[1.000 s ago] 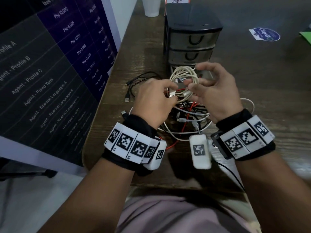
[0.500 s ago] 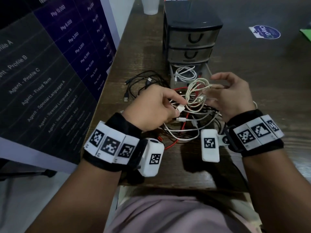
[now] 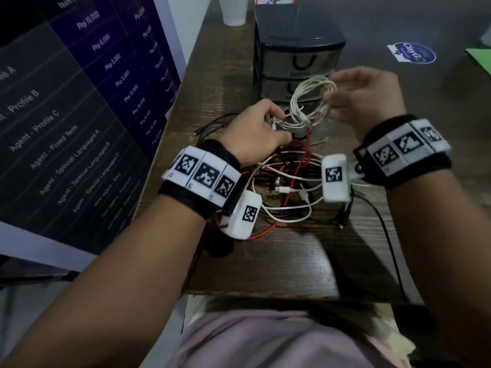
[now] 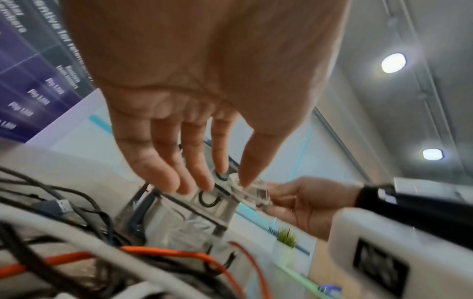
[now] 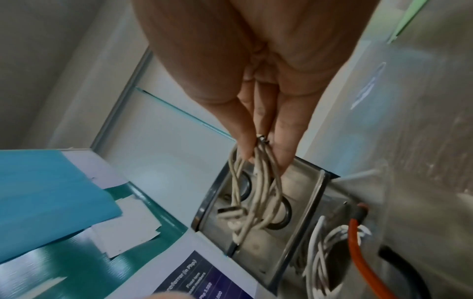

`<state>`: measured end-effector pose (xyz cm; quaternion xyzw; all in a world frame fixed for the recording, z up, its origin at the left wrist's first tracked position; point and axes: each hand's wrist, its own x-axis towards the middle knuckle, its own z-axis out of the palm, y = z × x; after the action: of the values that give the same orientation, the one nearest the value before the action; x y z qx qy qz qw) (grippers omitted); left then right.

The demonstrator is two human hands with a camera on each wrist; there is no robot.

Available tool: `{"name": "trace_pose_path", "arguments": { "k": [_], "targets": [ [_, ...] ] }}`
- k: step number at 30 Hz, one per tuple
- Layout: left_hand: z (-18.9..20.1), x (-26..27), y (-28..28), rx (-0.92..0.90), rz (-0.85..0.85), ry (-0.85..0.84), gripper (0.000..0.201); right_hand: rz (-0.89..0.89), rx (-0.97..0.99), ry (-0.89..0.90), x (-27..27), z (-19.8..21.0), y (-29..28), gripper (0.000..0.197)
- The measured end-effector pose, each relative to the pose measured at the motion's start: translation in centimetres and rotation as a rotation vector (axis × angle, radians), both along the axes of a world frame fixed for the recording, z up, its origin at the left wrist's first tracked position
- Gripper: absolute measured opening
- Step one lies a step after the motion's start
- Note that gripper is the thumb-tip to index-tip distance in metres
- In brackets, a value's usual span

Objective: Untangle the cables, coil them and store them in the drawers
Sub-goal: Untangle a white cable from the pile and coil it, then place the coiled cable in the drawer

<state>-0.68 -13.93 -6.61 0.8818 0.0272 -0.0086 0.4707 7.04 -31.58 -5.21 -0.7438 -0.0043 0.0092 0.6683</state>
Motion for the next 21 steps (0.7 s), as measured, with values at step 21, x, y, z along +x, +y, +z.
{"name": "trace_pose_path", "arguments": {
  "k": [21],
  "targets": [
    [-3.4,4.7,-0.6,0.610,-0.118,0.027,0.029,-0.050,-0.667,0.019,5.8,-3.4,2.1,0.014]
  ]
}}
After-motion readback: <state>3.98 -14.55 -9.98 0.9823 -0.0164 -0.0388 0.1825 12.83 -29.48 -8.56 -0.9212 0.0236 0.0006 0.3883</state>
